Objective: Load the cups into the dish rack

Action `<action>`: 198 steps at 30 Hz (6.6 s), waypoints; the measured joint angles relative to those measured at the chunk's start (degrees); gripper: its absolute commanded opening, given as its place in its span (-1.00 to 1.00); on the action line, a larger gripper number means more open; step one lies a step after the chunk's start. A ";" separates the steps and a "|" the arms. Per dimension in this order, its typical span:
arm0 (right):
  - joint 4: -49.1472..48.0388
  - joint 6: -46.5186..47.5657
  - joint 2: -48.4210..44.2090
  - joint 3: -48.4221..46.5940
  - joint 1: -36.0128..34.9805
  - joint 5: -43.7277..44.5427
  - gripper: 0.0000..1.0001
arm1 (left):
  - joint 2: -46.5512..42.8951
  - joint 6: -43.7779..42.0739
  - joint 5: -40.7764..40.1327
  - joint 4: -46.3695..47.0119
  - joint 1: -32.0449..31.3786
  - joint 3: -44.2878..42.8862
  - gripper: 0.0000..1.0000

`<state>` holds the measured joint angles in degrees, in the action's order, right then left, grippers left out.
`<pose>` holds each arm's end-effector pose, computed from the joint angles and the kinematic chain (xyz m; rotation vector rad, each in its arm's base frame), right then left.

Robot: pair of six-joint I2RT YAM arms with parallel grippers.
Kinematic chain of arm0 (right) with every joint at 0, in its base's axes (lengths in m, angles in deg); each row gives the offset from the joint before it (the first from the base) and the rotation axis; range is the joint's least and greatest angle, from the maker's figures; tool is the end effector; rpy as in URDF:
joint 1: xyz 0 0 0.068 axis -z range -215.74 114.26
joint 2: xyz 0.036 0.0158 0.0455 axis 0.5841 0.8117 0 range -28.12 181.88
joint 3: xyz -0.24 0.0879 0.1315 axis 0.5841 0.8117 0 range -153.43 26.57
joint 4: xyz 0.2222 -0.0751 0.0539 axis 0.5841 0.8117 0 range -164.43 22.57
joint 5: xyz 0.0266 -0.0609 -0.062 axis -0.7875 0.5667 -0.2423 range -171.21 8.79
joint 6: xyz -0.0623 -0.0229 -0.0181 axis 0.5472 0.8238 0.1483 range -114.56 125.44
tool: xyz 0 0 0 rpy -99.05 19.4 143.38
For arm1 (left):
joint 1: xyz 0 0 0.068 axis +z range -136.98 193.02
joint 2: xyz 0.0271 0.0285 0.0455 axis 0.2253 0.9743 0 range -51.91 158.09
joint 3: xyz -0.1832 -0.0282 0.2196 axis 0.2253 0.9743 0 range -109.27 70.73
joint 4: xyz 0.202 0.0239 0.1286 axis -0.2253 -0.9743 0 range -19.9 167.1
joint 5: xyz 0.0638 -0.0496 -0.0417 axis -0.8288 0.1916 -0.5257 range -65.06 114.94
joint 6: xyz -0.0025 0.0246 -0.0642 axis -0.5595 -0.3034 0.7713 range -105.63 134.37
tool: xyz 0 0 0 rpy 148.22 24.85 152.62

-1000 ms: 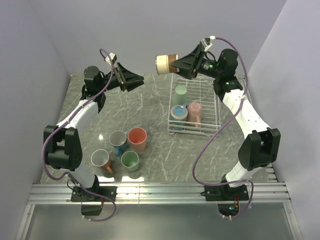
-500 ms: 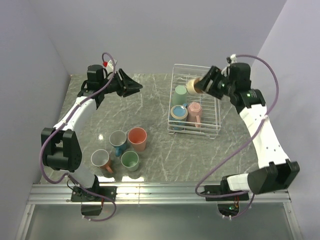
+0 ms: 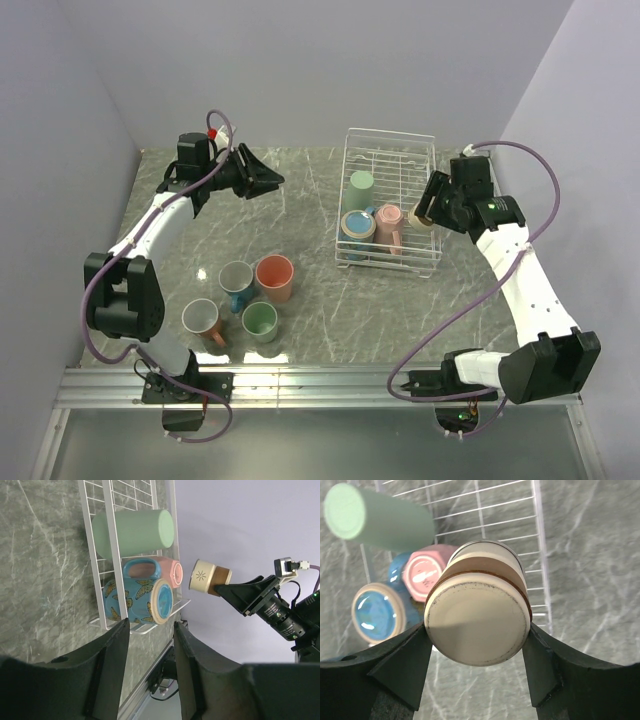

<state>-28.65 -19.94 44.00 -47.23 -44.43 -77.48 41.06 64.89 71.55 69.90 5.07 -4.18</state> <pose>0.2458 0.0339 0.3554 0.3729 2.3190 0.2184 0.3570 -0.0907 0.3322 -0.2274 2.1595 -1.4362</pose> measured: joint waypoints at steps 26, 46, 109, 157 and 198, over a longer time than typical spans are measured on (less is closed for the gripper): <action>-6.29 1.11 9.73 10.67 0.00 -1.36 -0.58 | -0.02 -2.93 -2.01 -4.17 0.04 0.00 -0.10; 0.13 2.32 11.85 1.31 0.00 3.41 0.96 | 0.02 -13.64 -19.06 -21.66 0.33 -5.11 -0.14; 5.18 2.32 -0.87 -4.81 0.07 -2.10 0.99 | -12.81 -28.20 -29.73 -33.68 -13.38 1.53 -0.99; -83.73 -62.51 13.64 6.62 -7.67 -58.66 -0.48 | -12.72 24.28 3.52 33.88 -4.83 10.64 -0.99; 2.56 2.54 17.66 -19.91 5.18 -4.26 -1.00 | -16.90 -16.92 -31.65 -32.13 -3.69 3.72 0.14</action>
<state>-26.09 -17.41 61.66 -67.14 -39.25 -81.74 24.17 47.97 39.90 37.77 1.38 -0.47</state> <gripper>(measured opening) 0.732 0.575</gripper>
